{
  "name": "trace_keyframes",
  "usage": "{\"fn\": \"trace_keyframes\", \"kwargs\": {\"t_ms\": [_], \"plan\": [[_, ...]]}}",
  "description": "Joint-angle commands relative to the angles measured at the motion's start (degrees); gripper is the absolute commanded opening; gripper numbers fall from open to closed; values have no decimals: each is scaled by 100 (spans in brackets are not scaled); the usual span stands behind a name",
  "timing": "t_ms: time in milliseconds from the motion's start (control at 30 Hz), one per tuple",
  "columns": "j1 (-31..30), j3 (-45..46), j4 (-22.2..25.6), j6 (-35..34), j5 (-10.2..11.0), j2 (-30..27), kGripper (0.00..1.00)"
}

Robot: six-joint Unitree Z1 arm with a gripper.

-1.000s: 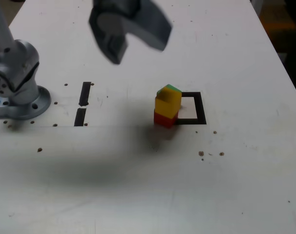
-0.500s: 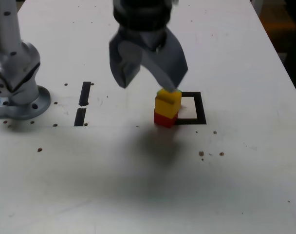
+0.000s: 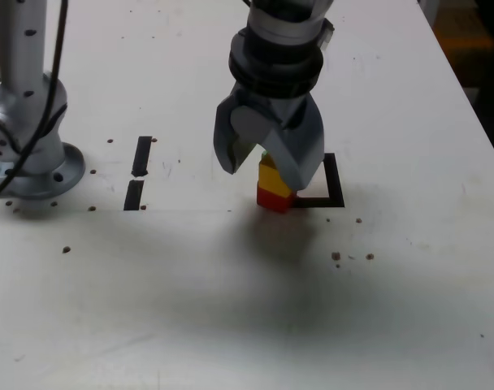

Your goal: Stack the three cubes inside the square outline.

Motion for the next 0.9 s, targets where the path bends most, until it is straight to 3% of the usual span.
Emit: {"fn": "trace_keyframes", "kwargs": {"t_ms": [0, 500, 867], "plan": [[16, -40, -38, 15, 25, 27, 57], [76, -73, -367, 12, -43, 120, 36], [-81, -934, -89, -417, 17, 80, 30]]}}
